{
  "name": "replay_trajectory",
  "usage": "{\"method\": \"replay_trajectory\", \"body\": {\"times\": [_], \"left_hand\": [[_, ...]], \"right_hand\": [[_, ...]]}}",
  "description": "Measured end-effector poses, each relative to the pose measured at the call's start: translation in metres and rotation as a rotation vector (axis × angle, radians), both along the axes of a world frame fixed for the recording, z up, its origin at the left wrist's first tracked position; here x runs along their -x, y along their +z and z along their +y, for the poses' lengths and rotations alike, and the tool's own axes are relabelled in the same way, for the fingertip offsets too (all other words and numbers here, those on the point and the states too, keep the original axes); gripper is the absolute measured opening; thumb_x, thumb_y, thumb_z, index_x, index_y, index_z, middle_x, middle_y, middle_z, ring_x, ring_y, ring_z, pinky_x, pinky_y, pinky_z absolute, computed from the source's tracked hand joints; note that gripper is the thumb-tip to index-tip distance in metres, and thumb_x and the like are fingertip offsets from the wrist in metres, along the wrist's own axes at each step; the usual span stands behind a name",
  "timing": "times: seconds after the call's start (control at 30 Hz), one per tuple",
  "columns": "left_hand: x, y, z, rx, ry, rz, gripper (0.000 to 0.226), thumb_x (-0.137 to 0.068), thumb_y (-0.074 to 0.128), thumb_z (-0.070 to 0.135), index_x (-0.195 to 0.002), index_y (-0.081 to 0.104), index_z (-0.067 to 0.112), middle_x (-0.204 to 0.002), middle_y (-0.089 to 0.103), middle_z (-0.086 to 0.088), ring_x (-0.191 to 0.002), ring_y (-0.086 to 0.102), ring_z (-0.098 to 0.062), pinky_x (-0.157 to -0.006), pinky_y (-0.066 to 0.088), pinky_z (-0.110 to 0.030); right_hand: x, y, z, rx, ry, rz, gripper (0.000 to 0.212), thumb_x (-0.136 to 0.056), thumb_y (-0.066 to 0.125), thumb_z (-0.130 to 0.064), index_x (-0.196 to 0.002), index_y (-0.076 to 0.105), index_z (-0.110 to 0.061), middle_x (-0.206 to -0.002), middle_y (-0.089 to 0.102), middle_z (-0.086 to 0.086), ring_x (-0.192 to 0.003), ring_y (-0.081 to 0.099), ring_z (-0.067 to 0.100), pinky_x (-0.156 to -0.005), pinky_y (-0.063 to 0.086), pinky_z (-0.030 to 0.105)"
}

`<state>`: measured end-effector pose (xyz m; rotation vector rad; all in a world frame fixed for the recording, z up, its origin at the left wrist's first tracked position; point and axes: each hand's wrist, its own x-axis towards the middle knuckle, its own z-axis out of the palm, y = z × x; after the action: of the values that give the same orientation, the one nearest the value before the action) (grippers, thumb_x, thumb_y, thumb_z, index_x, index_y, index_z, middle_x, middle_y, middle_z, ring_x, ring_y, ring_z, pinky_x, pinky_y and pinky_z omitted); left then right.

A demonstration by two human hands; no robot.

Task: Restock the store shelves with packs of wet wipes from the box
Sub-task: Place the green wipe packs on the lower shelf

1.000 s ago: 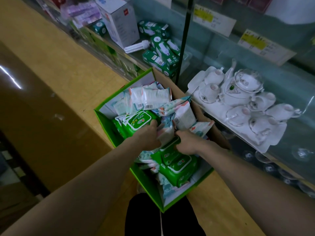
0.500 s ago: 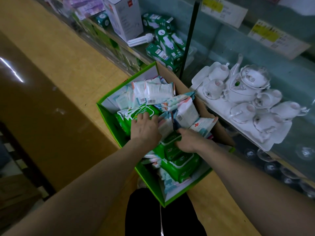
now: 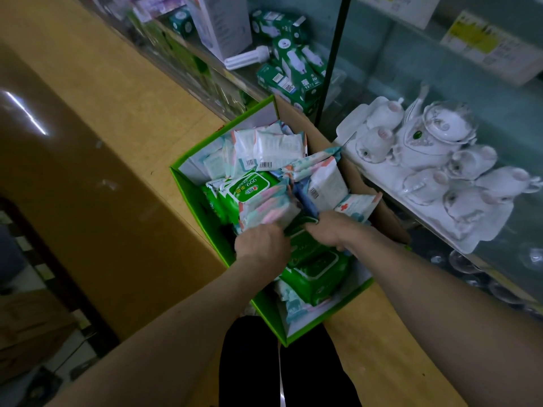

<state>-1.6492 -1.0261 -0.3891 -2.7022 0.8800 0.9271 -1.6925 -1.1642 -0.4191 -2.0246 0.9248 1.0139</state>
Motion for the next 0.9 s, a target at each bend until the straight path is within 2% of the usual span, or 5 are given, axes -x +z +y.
{"method": "replay_trajectory", "body": {"times": [0.2, 0.37, 0.63, 0.83, 0.9], "left_hand": [[-0.003, -0.011, -0.01, 0.031, 1.076, 0.766, 0.044, -0.099, 0.033, 0.05, -0.094, 0.049, 0.01, -0.089, 0.061, -0.018, -0.078, 0.067, -0.034, -0.07, 0.058, -0.043], [-0.001, -0.021, -0.013, 0.068, 1.192, 0.87, 0.055, -0.091, 0.046, 0.061, -0.121, 0.05, 0.014, -0.098, 0.058, -0.014, -0.083, 0.062, -0.031, -0.067, 0.057, -0.038], [0.003, -0.015, -0.016, 0.055, 1.269, 0.897, 0.073, -0.087, 0.05, 0.067, -0.134, 0.04, 0.012, -0.128, 0.05, -0.017, -0.119, 0.051, -0.037, -0.093, 0.046, -0.06], [0.006, 0.002, -0.012, 0.217, 1.345, 0.867, 0.033, -0.094, 0.061, 0.03, -0.079, 0.044, 0.006, -0.048, 0.055, -0.012, -0.023, 0.049, -0.015, -0.031, 0.04, -0.019], [0.009, 0.002, -0.012, 0.252, 1.431, 0.896, 0.031, -0.092, 0.064, 0.025, -0.079, 0.044, 0.006, -0.047, 0.055, -0.01, -0.024, 0.049, -0.016, -0.042, 0.044, -0.022]], "right_hand": [[0.001, 0.012, -0.008, -0.107, -0.023, 0.132, 0.053, -0.096, 0.049, -0.041, -0.135, 0.041, -0.007, -0.107, 0.052, 0.013, -0.099, 0.055, 0.027, -0.083, 0.05, 0.036], [0.013, 0.001, 0.001, 0.022, 0.188, 0.17, 0.046, -0.091, 0.057, -0.029, -0.129, 0.049, -0.004, -0.13, 0.053, 0.017, -0.116, 0.053, 0.03, -0.102, 0.044, 0.038], [0.037, -0.02, -0.001, -0.207, -0.238, 0.141, 0.062, -0.08, 0.073, -0.031, -0.132, 0.051, -0.006, -0.13, 0.055, 0.017, -0.116, 0.056, 0.031, -0.101, 0.046, 0.043], [0.047, -0.025, -0.002, -0.347, -0.569, 0.199, 0.056, -0.062, 0.081, -0.02, -0.112, 0.057, -0.012, -0.111, 0.064, 0.013, -0.103, 0.063, 0.032, -0.089, 0.053, 0.047], [0.049, -0.024, 0.001, -0.33, -0.581, 0.185, 0.032, -0.076, 0.075, -0.018, -0.102, 0.056, -0.016, -0.11, 0.062, 0.009, -0.102, 0.061, 0.025, -0.076, 0.055, 0.037]]}}
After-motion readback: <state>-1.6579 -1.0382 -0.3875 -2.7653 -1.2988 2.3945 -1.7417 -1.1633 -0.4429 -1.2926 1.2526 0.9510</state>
